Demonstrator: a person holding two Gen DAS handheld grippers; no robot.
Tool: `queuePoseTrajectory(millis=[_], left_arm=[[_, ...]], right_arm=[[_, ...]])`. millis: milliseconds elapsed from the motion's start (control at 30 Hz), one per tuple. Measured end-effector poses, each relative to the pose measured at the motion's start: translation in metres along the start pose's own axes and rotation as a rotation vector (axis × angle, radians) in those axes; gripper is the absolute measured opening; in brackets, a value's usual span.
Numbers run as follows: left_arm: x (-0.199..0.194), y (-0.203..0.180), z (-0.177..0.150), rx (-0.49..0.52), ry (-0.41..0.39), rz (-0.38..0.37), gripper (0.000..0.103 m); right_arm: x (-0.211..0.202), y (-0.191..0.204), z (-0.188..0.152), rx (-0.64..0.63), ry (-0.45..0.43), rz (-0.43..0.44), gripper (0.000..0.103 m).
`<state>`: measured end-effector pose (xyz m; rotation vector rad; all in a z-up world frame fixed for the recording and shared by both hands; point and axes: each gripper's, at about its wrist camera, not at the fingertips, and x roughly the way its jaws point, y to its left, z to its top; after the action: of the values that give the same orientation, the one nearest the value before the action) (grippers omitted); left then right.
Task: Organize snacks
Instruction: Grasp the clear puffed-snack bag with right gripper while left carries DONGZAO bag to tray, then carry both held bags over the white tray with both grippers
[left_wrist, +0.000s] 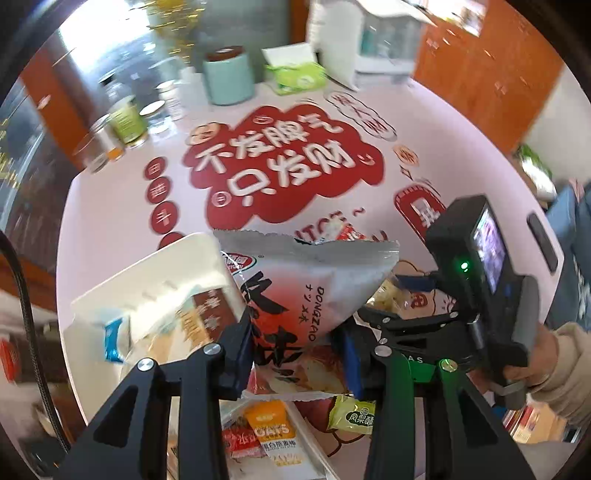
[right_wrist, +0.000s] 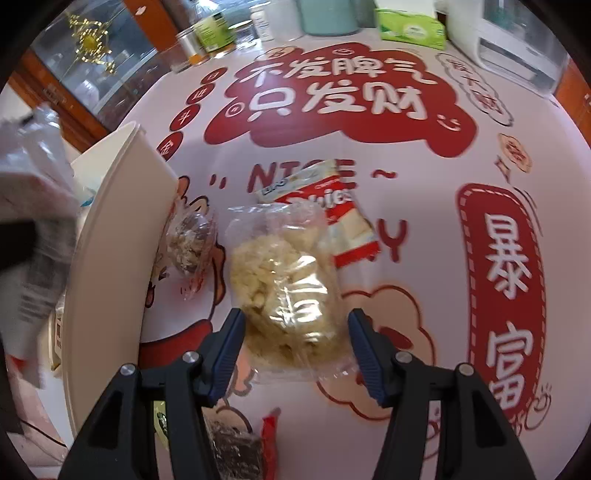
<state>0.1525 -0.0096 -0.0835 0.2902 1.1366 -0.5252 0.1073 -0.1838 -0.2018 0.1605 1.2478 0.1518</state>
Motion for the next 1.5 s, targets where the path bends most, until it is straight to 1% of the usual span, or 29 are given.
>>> queuePoseTrajectory(millis=[167, 333, 500, 600, 667, 833, 1100, 1200, 1267, 1500], left_arm=[[-0.013, 0.024, -0.013, -0.113, -0.02, 0.01, 0.039], [-0.016, 0.04, -0.028, -0.202, -0.016, 0.012, 0.039], [-0.019, 0.051, -0.043, -0.255, -0.014, 0.025, 0.039], [-0.021, 0.055, -0.052, -0.283, -0.014, 0.028, 0.039], [-0.023, 0.057, -0.057, -0.291, -0.016, 0.03, 0.039], [-0.031, 0.061, -0.072, -0.308, -0.025, 0.039, 0.039], [-0.04, 0.066, -0.097, -0.333, -0.028, 0.025, 0.039], [-0.046, 0.067, -0.103, -0.333, -0.04, 0.023, 0.039], [-0.049, 0.068, -0.107, -0.327, -0.049, 0.027, 0.039], [-0.053, 0.072, -0.117, -0.317, -0.059, 0.021, 0.039]], right_arm=[[0.01, 0.01, 0.005, -0.055, 0.01, -0.011, 0.061], [0.014, 0.018, 0.007, -0.084, 0.006, -0.023, 0.061], [0.022, 0.025, 0.009, -0.116, 0.027, -0.068, 0.063], [0.025, 0.033, 0.008, -0.16, 0.005, -0.111, 0.061], [0.025, 0.039, 0.004, -0.173, 0.0, -0.136, 0.06], [0.015, 0.035, -0.011, -0.131, 0.017, -0.115, 0.06], [-0.027, 0.039, -0.039, -0.12, -0.024, -0.09, 0.06], [-0.044, 0.047, -0.049, -0.128, -0.044, -0.098, 0.06], [-0.054, 0.053, -0.055, -0.126, -0.047, -0.089, 0.06], [-0.079, 0.079, -0.064, -0.153, -0.079, -0.083, 0.06]])
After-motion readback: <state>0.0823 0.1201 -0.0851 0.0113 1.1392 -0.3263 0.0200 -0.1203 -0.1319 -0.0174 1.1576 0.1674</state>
